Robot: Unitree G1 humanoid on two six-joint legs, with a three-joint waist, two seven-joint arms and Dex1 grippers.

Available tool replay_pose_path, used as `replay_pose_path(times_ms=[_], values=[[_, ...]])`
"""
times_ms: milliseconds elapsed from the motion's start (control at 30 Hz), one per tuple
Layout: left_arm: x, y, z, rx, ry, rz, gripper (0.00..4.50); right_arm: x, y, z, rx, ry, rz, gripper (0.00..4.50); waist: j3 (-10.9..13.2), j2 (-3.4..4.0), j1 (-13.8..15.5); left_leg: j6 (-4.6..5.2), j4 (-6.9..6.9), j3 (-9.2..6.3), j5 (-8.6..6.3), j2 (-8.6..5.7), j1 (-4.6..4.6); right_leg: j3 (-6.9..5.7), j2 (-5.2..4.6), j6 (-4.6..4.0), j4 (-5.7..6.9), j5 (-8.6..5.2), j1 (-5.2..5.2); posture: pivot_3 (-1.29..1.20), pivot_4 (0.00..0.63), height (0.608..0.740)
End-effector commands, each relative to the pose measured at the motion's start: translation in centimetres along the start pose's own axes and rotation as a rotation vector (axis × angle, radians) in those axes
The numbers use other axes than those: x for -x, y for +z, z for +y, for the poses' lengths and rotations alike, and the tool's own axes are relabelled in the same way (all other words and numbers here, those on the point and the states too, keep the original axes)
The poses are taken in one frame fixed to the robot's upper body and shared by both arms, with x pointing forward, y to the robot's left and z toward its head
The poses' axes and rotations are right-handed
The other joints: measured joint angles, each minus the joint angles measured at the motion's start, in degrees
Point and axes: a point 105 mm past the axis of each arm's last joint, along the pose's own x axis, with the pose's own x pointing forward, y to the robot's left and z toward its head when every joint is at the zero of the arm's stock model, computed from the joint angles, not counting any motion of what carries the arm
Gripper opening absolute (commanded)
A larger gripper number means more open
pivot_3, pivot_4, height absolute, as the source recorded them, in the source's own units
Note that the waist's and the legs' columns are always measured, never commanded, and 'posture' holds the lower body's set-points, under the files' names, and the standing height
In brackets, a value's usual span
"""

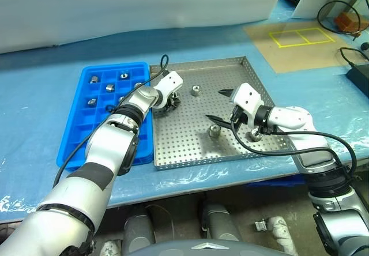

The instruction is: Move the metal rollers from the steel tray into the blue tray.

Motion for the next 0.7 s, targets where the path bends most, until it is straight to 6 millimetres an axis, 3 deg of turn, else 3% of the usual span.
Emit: replay_pose_path(times_ms=[33, 300, 533, 700], values=[[0.3, -0.7, 0.8, -0.031, 0.035, 0.025, 1.89, 0.2, 1.4, 0.0, 0.025, 0.021, -0.043, 4.50, 0.00, 0.00, -0.01, 0.01, 0.00, 0.00, -0.01, 0.00, 0.00, 0.00, 0.00, 0.00, 0.00, 0.00, 0.00, -0.45, 0.150, 0.740], [0.4, -0.1, 0.7, -0.013, 0.013, -0.018, 1.89, -0.1, 1.3, -0.6, 0.031, -0.005, -0.040, 4.50, 0.00, 0.00, -0.15, 0.01, -0.03, 0.00, -0.01, 0.01, 0.02, 0.00, 0.00, 0.00, -0.03, 0.00, 0.01, -0.43, 0.150, 0.740], [1.6, 3.8, 1.5, 0.007, -0.031, -0.189, 1.89, -0.6, 1.5, -0.5, 0.024, 0.011, -0.054, 4.50, 0.00, 0.00, -0.02, 0.06, -0.21, 0.00, -0.02, 0.00, -0.08, -0.05, 0.00, 0.00, -0.33, 0.02, 0.01, -0.38, 0.150, 0.740], [3.6, 5.2, 1.5, -0.069, -0.153, -0.317, 1.89, -1.4, 1.7, -0.6, 0.029, 0.039, -0.070, 4.50, 0.03, -0.02, 0.56, 0.14, -0.36, 0.01, 0.12, 0.00, -0.12, -0.12, -0.01, 0.00, -0.49, 0.02, 0.00, -0.31, 0.150, 0.740]])
